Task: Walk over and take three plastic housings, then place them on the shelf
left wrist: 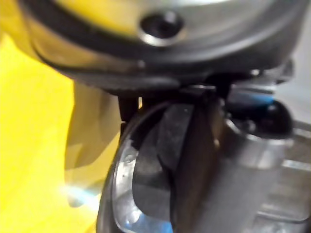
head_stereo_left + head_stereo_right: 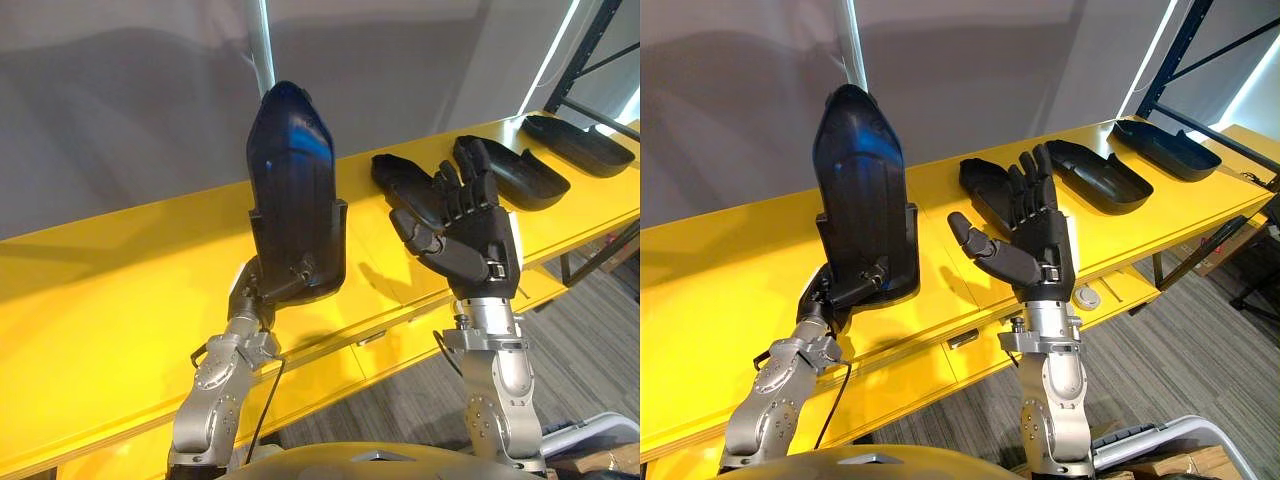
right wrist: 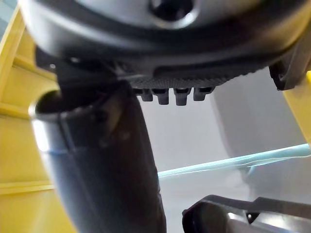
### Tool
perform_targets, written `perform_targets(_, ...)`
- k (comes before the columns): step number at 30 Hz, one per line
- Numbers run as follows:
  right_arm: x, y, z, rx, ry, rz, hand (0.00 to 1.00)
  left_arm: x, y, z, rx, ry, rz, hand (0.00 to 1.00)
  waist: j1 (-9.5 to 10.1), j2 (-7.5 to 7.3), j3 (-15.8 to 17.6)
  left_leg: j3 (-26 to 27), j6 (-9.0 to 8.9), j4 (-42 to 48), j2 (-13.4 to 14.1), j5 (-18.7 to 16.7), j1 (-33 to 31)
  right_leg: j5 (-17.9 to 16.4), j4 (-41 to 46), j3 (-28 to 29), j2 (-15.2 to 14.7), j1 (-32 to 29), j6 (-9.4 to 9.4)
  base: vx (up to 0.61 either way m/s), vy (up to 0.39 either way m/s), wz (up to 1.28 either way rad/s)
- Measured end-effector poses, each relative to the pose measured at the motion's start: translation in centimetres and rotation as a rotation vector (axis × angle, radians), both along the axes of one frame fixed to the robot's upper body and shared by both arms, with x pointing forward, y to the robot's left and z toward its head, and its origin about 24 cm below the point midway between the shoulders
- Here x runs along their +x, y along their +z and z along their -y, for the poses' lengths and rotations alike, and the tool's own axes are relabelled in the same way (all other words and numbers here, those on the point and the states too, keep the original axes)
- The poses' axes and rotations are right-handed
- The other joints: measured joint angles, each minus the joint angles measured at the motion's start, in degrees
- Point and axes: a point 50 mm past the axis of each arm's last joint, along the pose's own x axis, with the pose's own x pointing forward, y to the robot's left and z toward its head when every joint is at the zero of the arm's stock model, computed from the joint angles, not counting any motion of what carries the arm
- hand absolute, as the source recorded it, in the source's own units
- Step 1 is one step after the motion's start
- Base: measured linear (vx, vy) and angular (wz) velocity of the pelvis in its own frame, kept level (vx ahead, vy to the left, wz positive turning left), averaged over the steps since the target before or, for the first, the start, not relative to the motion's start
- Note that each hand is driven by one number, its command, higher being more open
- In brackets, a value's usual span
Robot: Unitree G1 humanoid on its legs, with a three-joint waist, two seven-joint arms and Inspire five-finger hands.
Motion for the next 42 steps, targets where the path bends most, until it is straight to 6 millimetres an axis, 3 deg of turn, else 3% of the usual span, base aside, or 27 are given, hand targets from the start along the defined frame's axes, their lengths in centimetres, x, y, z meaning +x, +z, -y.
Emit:
perform_targets(12,0.1,-0.2,-0.7,0.027,0.006,-0.024,1.00,0.8,0.0,-0.4,0.026,0.108,-0.054,0.00,0.01,0.27,-0.2,0.0,0.35,0.0,-0.2,0.4,0.1,0.5,0.0,0.0,0.0,0.1,-0.15,0.00,0.000,0.00)
perform_targets(24,0.3,-1.1,-1.3,0.039,0.018,-0.069,1.00,2.7,-1.0,0.2,0.012,0.166,-0.109,0.00,-0.09,1.70,-0.5,0.7,0.64,-0.1,-0.1,1.4,0.1,1.0,-0.1,0.1,0.0,-0.8,-0.01,-0.03,0.008,-0.02)
perform_targets(25,0.3,-1.2,-1.4,0.039,0.019,-0.074,1.00,2.8,-1.0,0.3,0.012,0.165,-0.110,1.00,-0.09,1.70,-0.5,0.7,0.62,-0.1,-0.1,1.5,0.1,1.0,-0.1,0.1,0.0,-0.8,0.02,0.00,0.000,0.00)
perform_targets(42,0.5,-1.2,-1.5,0.045,0.019,-0.076,1.00,3.7,-0.1,0.6,-0.025,0.155,-0.074,1.00,0.00,0.98,1.5,0.6,0.65,-0.1,-0.1,2.3,-0.6,1.5,-0.1,0.1,-0.1,-1.5,0.36,0.00,0.000,0.00)
